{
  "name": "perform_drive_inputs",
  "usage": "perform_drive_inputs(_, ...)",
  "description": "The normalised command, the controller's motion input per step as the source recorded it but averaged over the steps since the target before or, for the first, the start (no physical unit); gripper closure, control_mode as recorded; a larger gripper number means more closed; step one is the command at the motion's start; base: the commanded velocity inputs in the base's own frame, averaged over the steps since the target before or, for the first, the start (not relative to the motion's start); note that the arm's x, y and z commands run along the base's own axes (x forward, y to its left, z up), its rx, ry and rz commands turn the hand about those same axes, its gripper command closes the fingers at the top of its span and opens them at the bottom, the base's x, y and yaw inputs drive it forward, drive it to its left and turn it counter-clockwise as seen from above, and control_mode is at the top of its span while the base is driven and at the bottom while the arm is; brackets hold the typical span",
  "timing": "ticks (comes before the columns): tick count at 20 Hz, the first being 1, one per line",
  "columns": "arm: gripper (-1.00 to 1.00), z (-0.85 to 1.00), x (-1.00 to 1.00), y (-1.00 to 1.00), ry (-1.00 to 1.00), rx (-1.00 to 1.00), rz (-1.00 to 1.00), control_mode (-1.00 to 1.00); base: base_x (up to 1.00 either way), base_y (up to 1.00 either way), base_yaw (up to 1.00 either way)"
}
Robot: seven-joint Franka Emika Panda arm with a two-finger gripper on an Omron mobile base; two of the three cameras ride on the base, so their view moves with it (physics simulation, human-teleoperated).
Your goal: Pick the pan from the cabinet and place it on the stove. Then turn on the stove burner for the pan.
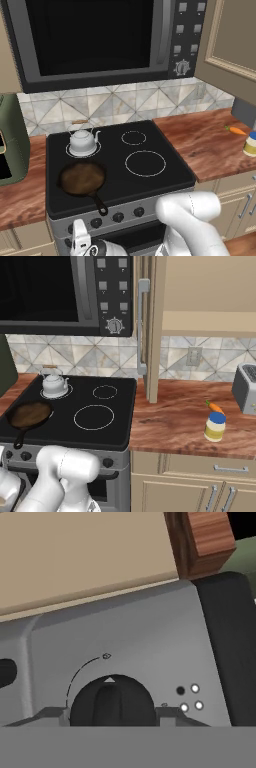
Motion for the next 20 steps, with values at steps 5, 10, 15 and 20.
perform_drive_inputs(5, -1.00, 0.00, -0.13, 0.19, 0.00, -0.07, 0.00, -1.00, 0.00, 0.00, 0.00)
perform_drive_inputs(10, -1.00, 0.03, -0.35, 0.06, 0.00, -0.02, 0.00, -1.00, 0.00, 0.00, 0.00)
perform_drive_inputs(15, -1.00, 0.11, -0.60, 0.08, -0.01, -0.01, 0.00, -1.00, 0.00, 0.00, 0.00)
perform_drive_inputs(20, -1.00, 0.17, -0.71, 0.10, -0.04, -0.02, 0.00, -1.00, 0.00, 0.00, 0.00)
